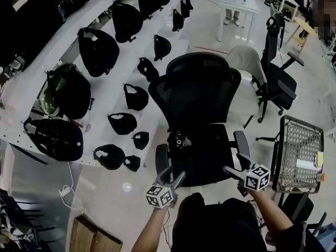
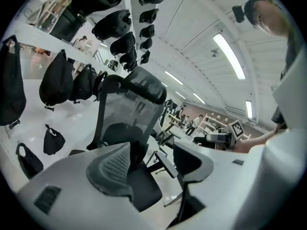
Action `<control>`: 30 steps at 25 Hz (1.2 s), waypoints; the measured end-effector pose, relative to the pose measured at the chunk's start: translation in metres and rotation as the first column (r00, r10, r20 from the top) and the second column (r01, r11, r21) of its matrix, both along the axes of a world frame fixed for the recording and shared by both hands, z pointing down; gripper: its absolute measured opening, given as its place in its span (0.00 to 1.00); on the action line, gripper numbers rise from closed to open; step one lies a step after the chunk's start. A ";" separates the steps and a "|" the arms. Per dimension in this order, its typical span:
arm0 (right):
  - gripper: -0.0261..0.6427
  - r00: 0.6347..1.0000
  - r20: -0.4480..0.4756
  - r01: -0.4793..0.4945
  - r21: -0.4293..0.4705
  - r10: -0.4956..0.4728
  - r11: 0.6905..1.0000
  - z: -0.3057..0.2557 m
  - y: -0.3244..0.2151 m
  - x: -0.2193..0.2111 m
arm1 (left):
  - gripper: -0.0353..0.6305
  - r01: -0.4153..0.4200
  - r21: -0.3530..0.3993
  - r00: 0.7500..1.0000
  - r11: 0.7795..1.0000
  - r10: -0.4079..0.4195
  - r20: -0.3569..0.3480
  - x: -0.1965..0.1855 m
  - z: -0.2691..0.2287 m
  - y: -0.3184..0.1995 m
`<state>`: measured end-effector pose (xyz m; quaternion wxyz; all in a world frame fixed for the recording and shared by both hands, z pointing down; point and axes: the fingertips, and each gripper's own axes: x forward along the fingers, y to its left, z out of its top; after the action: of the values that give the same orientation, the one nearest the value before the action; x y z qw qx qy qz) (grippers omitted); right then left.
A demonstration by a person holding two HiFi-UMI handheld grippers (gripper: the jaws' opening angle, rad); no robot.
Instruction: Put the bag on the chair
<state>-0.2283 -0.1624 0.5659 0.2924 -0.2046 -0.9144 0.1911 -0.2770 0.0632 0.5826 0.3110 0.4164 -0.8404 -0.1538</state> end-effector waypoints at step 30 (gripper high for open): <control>0.38 0.947 0.228 0.251 -0.084 -0.227 0.964 -0.087 -0.027 0.390 | 0.41 0.038 0.106 0.983 0.994 -0.057 0.177 0.417 -0.109 -0.112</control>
<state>0.1613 -0.1895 0.4792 0.2002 -0.3497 -0.8969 0.1819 0.1398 -0.0490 0.4739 0.2083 0.4238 -0.8658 -0.1658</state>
